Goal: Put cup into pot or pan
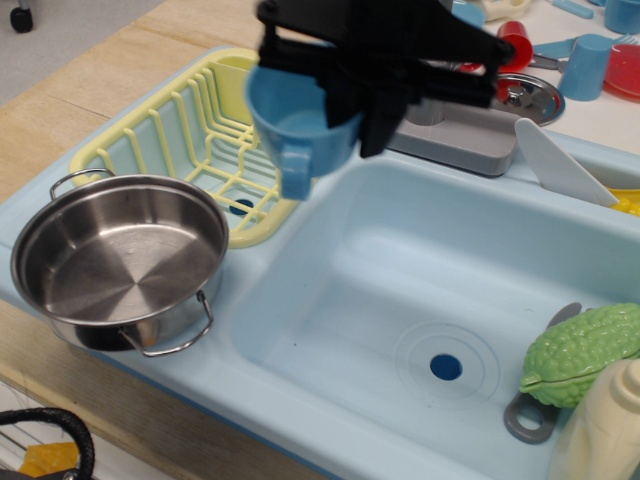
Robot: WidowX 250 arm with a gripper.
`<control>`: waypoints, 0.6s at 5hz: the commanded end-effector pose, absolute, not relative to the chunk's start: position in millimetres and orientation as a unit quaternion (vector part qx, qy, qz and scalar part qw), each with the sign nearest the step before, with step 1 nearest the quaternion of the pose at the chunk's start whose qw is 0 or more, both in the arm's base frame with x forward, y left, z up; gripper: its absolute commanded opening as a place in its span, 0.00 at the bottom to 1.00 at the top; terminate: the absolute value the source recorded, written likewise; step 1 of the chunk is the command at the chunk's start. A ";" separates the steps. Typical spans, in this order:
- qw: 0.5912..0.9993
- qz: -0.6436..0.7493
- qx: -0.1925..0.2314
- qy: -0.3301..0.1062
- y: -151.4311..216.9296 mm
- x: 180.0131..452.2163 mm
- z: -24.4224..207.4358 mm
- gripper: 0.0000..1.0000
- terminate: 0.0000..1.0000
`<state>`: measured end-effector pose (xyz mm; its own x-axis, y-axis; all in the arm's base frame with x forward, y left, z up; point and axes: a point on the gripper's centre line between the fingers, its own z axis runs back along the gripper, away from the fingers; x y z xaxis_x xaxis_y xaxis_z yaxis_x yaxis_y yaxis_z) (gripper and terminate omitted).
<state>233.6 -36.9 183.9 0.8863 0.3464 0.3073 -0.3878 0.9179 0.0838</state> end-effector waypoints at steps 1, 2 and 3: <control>0.959 0.234 0.070 -0.141 -5.4 217.1 193.3 0.00 0.00; 0.958 0.256 0.059 -0.111 14.6 206.1 181.6 0.00 0.00; 0.957 0.266 0.050 -0.102 25.0 196.8 173.1 0.00 0.00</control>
